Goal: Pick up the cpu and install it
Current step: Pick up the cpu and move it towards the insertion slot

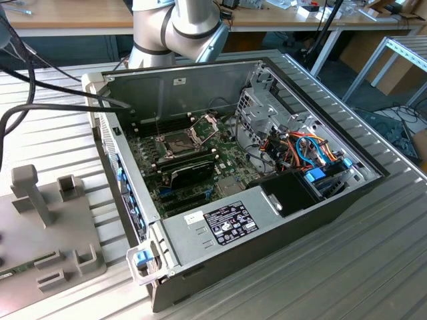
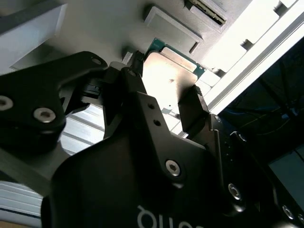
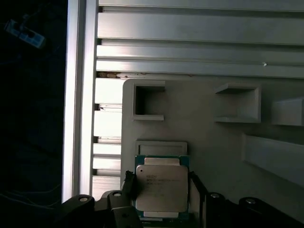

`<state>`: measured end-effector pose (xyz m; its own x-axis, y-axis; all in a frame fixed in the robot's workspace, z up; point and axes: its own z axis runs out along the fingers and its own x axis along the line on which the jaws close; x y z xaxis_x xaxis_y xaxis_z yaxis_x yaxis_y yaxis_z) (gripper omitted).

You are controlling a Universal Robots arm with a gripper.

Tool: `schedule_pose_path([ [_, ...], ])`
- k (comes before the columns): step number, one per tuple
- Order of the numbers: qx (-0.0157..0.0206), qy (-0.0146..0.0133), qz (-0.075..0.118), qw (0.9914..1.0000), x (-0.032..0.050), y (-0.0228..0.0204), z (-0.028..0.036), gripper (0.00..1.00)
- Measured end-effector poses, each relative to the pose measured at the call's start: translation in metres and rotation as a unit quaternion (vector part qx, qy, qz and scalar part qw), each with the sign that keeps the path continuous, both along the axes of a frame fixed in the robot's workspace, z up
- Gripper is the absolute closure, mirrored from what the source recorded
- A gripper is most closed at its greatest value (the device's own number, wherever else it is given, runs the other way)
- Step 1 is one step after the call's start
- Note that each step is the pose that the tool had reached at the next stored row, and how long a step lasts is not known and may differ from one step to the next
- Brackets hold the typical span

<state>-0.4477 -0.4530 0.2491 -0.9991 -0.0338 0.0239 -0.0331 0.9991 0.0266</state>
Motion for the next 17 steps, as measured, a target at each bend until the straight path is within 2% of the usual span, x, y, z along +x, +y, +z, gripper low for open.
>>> schedule_pose_path([
  [12,0.0,0.0,0.0,1.0,0.0,0.0013,0.0235,0.45],
  [17,0.0,0.0,0.0,1.0,0.0,0.0021,0.0398,0.45],
])
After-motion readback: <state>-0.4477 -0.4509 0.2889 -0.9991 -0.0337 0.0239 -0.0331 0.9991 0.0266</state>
